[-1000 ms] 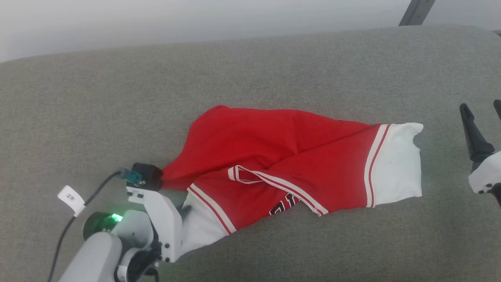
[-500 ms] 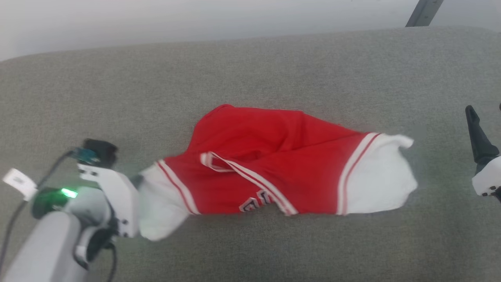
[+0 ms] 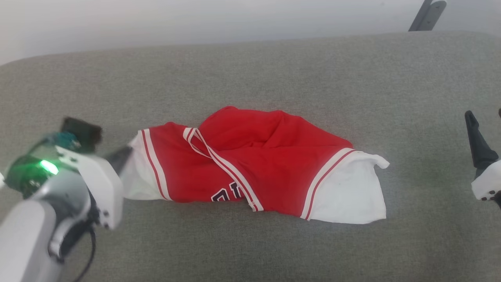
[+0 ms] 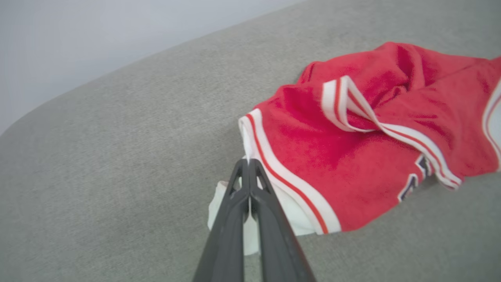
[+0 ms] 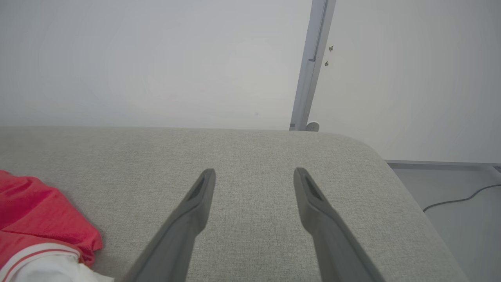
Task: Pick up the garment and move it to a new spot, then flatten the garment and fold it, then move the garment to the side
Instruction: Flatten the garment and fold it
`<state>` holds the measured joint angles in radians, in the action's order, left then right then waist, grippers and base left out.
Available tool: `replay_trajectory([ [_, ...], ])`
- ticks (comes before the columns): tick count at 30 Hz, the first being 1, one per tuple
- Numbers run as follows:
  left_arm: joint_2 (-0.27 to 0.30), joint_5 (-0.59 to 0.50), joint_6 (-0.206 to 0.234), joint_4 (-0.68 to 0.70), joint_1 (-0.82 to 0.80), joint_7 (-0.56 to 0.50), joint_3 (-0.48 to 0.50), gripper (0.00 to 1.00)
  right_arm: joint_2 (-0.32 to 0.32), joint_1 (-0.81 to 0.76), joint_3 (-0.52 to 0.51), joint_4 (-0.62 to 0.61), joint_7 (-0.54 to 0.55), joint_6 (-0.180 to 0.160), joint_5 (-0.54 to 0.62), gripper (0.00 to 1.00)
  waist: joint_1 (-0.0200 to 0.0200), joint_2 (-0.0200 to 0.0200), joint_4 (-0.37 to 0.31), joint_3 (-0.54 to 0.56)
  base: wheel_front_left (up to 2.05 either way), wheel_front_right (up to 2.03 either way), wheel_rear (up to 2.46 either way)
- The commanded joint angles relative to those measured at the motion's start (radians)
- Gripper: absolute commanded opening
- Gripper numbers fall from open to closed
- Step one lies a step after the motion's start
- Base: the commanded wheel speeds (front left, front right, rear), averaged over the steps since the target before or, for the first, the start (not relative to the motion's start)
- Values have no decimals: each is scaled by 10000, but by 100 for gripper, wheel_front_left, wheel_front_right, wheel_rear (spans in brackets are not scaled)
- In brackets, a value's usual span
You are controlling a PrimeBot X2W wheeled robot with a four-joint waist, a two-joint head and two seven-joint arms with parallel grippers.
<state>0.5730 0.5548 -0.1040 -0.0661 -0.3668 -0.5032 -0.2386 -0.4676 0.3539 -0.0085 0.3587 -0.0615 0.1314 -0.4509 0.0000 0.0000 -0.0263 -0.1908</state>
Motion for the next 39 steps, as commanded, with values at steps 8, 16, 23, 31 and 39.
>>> replay_trajectory([
  [8, 646, 595, -107, 2586, 1825, -1085, -828, 0, -14, -354, -336, -56, 67, -14, -30, 100, 0, 0, 204, 61, 0, 0, 0],
  [16, 792, 897, -99, 3175, 2848, -2084, -1641, 0, 91, -465, -422, -132, 214, -14, 26, 100, 0, 0, 385, 63, 0, 0, 0],
  [23, 675, 1008, -142, 2720, 2998, -2359, -2139, 0, 121, -475, -381, -162, 324, -14, 30, 100, 0, 0, 446, 78, 0, 0, 0],
  [31, 578, 919, 120, 1596, 3076, -2724, -2410, 0, 98, -534, -280, -136, 393, -14, -29, 100, 0, 0, 417, 74, 0, 0, 0],
  [39, 490, 911, 676, 1338, 3148, -2545, -2110, 45, 110, -595, -173, -59, 401, -14, -53, 100, 0, 0, 352, 183, 0, 0, 0],
])
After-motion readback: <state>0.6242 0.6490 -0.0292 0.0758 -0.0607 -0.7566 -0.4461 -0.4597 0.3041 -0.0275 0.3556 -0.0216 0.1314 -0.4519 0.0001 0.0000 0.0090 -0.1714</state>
